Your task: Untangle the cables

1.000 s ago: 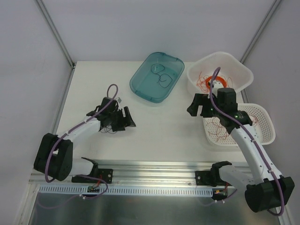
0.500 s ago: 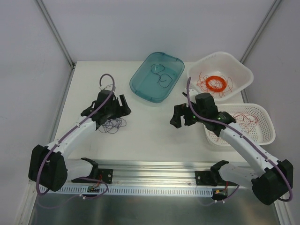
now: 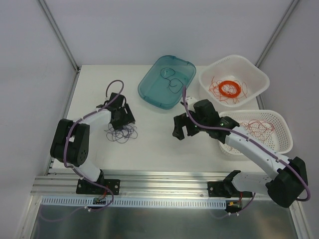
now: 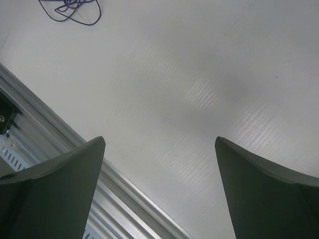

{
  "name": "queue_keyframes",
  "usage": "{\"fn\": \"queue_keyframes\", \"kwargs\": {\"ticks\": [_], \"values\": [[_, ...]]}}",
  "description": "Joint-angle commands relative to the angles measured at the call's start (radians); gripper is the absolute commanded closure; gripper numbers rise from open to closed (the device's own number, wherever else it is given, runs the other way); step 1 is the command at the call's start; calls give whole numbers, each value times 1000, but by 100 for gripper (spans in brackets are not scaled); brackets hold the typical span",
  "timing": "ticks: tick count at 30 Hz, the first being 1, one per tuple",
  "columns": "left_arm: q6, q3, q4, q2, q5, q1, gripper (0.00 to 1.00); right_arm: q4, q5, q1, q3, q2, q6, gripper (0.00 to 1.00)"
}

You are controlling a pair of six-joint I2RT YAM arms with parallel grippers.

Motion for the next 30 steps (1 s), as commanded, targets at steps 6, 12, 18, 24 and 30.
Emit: {"fn": "queue_keyframes", "kwargs": {"ticks": [6,12,18,24,30], "values": [[-253,118,34,64,183,-316,32,64,15,2,-124,-104,-29,3],[-218,209,44,28,191,-390,32,121,16,2,-182,-133,4,4],[-64,183,1,-86,58,-385,29,134,7,2,-153,-121,26,5],[280,181,-4,-88,67,-299,34,153,-22,3,-121,-55,29,7],[692,221,-5,3,122,-278,37,176,-88,3,-90,3,12,9]]}}
